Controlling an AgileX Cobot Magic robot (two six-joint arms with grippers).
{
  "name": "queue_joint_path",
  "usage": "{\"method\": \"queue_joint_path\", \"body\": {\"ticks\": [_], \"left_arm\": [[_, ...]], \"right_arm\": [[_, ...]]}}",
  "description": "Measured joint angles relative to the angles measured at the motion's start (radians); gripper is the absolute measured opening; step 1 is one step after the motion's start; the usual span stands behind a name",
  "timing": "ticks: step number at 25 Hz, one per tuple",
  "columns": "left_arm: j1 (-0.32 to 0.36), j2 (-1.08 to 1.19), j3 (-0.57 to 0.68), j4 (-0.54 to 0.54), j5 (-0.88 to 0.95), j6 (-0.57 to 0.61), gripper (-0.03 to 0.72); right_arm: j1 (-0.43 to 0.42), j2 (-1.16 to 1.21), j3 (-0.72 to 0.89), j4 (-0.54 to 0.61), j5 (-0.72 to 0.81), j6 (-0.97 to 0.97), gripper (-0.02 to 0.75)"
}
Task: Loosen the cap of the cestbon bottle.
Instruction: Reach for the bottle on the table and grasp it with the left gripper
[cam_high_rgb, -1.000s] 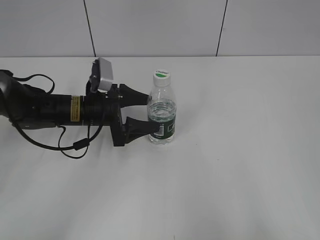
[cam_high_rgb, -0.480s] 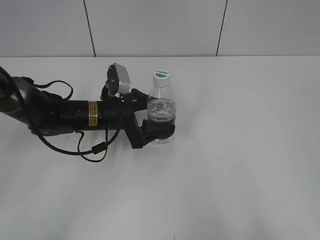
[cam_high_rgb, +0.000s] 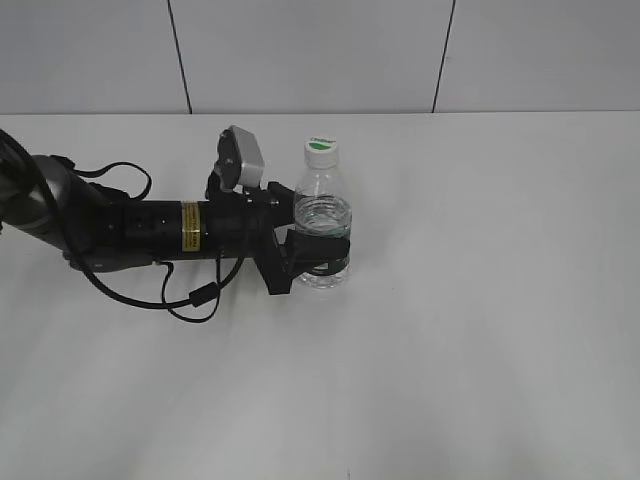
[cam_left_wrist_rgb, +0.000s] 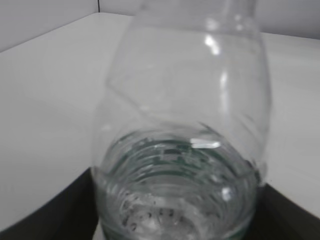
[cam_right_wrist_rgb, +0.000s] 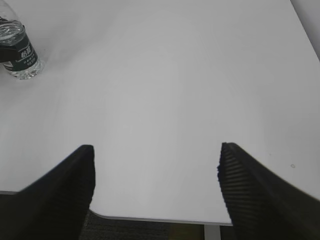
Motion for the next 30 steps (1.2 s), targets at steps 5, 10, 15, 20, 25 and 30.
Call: {"method": "queue_joint_path", "body": {"ticks": [5, 10, 15, 20, 25, 30], "left_arm": [[-0.001, 0.000, 0.000, 0.002, -0.001, 0.001, 0.413], [-0.001, 0.000, -0.001, 0.035, -0.004, 0.008, 0.413], [0.000, 0.000, -0.002, 0.073, -0.017, 0.008, 0.413], [0.000, 0.000, -0.002, 0.089, -0.031, 0.008, 0.413], [0.000, 0.000, -0.002, 0.097, -0.035, 0.008, 0.413], [0.000, 0.000, -0.002, 0.098, -0.035, 0.008, 0.413]], "right_arm": [[0.000, 0.000, 0.000, 0.000, 0.000, 0.000, 0.588], [0.000, 0.000, 0.000, 0.000, -0.001, 0.000, 0.588], [0.000, 0.061, -0.026, 0.000, -0.025, 0.000, 0.588], [0.000, 0.256, -0.079, 0.000, -0.067, 0.000, 0.588], [0.000, 0.470, -0.147, 0.011, -0.077, 0.000, 0.588], [0.000, 0.654, -0.219, 0.013, -0.079, 0.000, 0.588]]}}
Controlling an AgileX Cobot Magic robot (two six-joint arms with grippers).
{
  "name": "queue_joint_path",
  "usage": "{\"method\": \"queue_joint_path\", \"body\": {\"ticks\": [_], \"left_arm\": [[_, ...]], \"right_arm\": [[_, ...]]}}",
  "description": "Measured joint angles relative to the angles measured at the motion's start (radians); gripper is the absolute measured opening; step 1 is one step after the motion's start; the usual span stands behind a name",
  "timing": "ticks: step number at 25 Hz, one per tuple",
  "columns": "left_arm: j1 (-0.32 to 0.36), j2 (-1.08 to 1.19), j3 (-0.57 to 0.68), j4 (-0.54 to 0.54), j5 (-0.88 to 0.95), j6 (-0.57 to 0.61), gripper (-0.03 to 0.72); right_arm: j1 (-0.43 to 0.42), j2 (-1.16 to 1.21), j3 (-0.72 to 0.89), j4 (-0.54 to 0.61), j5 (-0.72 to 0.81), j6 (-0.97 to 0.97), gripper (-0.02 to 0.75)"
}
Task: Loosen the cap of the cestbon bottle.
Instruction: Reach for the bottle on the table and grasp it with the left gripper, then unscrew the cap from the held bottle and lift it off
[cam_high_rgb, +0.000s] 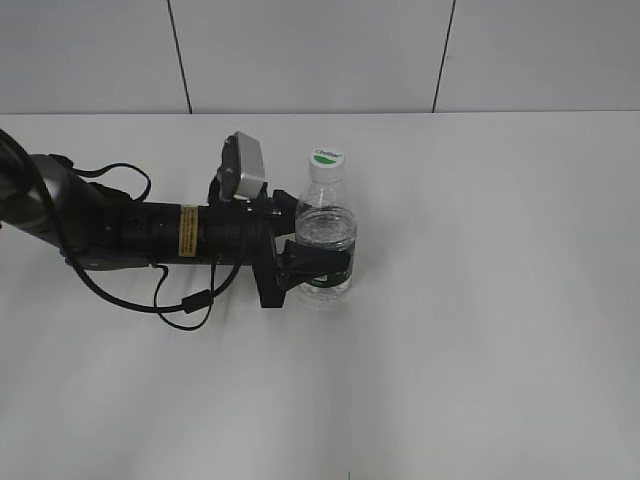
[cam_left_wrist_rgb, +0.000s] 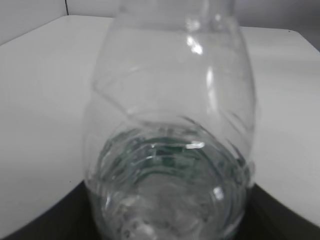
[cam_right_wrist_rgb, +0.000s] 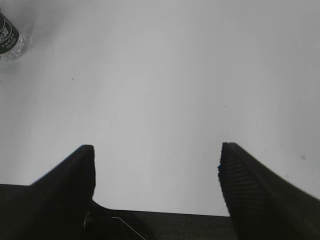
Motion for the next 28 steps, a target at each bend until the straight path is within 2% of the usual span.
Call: {"method": "queue_joint_path", "body": {"ticks": [3, 11, 17, 21, 25, 28], "left_arm": [[0.000, 0.000, 0.000, 0.000, -0.001, 0.000, 0.413], [0.000, 0.000, 0.000, 0.001, -0.003, 0.000, 0.413], [0.000, 0.000, 0.000, 0.003, -0.005, 0.000, 0.413], [0.000, 0.000, 0.000, 0.003, -0.005, 0.000, 0.413], [0.000, 0.000, 0.000, 0.004, -0.005, 0.000, 0.413], [0.000, 0.000, 0.000, 0.006, -0.006, 0.000, 0.413]], "right_arm": [[0.000, 0.111, -0.064, 0.000, 0.001, 0.000, 0.577], [0.000, 0.428, -0.269, 0.001, 0.092, 0.000, 0.473], [0.000, 0.629, -0.412, 0.001, 0.188, 0.017, 0.463], [0.000, 0.739, -0.517, 0.004, 0.201, 0.030, 0.456], [0.001, 0.851, -0.633, 0.012, 0.202, 0.044, 0.412], [0.028, 0.920, -0.708, 0.020, 0.203, 0.049, 0.400]]}}
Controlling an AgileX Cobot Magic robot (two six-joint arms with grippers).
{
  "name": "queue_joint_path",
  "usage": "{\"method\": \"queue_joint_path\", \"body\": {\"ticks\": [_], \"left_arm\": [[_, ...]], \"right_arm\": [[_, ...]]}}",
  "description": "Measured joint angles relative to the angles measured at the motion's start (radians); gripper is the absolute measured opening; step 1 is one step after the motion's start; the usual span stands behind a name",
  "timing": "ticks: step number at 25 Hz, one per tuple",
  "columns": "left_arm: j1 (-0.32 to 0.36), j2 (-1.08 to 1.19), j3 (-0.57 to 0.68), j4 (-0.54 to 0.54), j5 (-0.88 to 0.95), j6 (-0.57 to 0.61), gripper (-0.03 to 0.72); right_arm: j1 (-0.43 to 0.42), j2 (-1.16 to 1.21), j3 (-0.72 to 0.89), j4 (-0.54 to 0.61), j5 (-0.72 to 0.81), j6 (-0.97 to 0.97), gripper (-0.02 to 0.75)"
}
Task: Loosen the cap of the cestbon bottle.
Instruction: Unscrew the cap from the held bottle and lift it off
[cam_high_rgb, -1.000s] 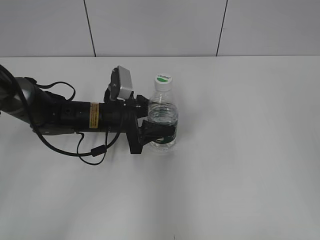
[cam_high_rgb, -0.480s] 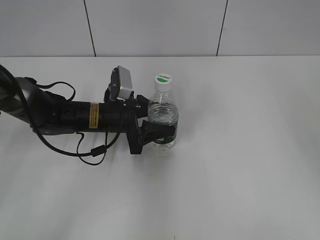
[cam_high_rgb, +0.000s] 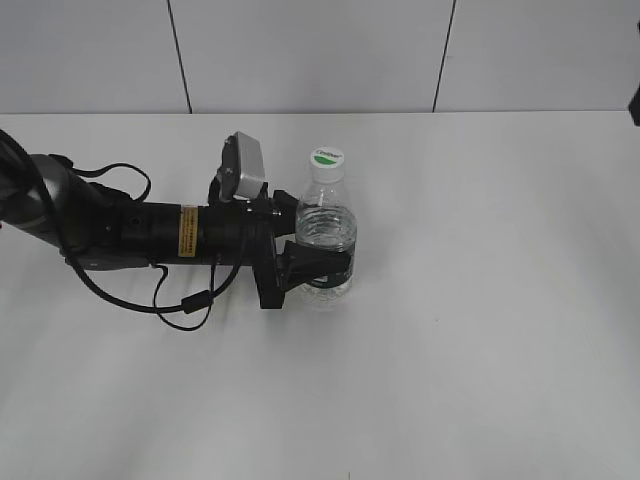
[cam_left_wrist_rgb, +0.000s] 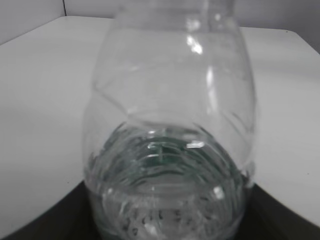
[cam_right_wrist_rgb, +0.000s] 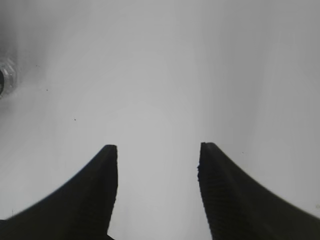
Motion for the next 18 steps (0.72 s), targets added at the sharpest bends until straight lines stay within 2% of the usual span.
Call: {"method": "queue_joint_path", "body": {"ticks": [4, 13, 18], "left_arm": [[0.000, 0.000, 0.000, 0.001, 0.000, 0.000, 0.413], [0.000, 0.000, 0.000, 0.002, -0.001, 0.000, 0.413], [0.000, 0.000, 0.000, 0.020, -0.002, 0.000, 0.413]], "right_arm": [[0.090, 0.088, -0.088, 0.003, 0.000, 0.017, 0.398], [0.369, 0.288, -0.318, 0.014, 0.001, 0.069, 0.398], [0.463, 0.378, -0.433, 0.021, 0.001, 0.102, 0.398]]}}
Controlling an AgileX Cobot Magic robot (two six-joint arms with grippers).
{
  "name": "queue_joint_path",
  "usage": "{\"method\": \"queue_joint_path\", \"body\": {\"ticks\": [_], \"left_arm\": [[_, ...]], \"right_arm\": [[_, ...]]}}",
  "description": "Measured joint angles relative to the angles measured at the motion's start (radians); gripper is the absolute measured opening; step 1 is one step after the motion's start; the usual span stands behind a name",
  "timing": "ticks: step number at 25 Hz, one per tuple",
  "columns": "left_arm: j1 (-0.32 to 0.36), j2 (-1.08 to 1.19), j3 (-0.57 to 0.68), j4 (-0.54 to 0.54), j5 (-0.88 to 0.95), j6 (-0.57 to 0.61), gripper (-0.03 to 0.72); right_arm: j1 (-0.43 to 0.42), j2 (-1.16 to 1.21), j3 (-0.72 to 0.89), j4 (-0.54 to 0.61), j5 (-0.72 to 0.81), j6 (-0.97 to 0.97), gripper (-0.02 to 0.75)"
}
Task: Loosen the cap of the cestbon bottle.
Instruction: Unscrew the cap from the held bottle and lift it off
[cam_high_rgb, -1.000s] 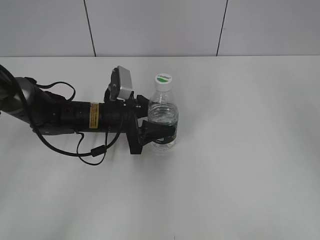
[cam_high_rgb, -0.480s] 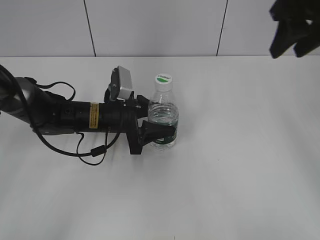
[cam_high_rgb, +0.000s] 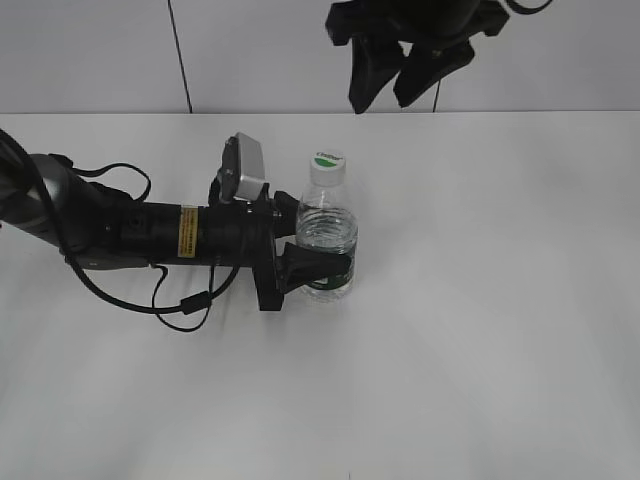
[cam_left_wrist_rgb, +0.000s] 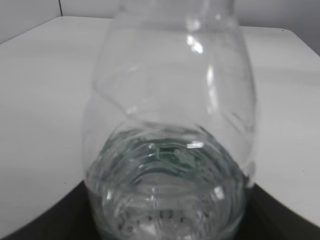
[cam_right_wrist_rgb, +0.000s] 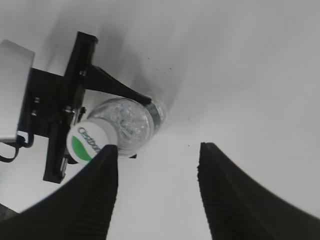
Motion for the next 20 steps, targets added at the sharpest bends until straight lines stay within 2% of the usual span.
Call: {"method": "queue_joint_path", "body": {"ticks": [9, 20], "left_arm": [[0.000, 0.000, 0.000, 0.006, -0.003, 0.000, 0.413], [0.000, 0.000, 0.000, 0.007, -0.003, 0.000, 0.413]], "right_arm": [[0.083, 0.055, -0.017, 0.004, 0.001, 0.017, 0.398], [0.096, 0.103, -0.019, 0.007, 0.002, 0.017, 0.398]]}}
